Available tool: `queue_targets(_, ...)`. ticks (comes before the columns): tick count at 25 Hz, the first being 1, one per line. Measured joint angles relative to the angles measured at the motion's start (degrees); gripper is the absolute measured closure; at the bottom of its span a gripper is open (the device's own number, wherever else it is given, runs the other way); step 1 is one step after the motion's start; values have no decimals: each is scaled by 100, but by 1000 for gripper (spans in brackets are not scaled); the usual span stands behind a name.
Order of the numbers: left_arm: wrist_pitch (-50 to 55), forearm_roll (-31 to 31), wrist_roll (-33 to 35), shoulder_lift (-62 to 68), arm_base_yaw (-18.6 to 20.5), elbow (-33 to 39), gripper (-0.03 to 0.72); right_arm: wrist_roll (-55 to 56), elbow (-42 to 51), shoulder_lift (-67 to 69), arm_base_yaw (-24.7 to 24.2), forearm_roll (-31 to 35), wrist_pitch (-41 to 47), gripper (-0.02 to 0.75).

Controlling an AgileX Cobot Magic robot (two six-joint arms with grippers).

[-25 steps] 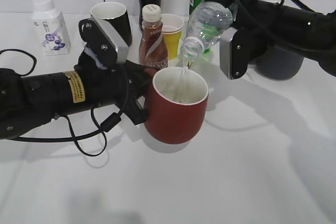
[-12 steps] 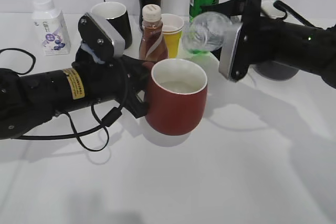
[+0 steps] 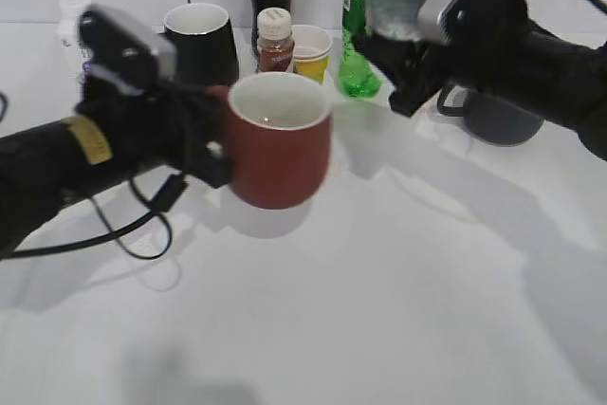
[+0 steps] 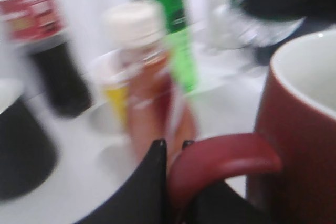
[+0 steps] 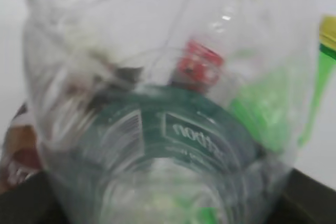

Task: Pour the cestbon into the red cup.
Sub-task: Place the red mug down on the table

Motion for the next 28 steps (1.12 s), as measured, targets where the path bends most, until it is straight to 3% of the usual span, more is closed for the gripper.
queue_targets(5, -454, -1032, 191, -159, 223, 528, 639, 336, 0, 0, 0, 672, -15, 265)
queue_targets(10, -694, -1731, 332, -158, 625, 679, 639, 381, 0, 0, 0, 812, 10, 265)
queue_targets(19, -1546, -1816, 506, 354, 1403, 587, 639, 388, 0, 0, 0, 1000, 17, 265)
queue_targets(28, -1627, -1775, 524, 1585, 1479, -507, 639, 394, 0, 0, 0, 1076, 48, 265)
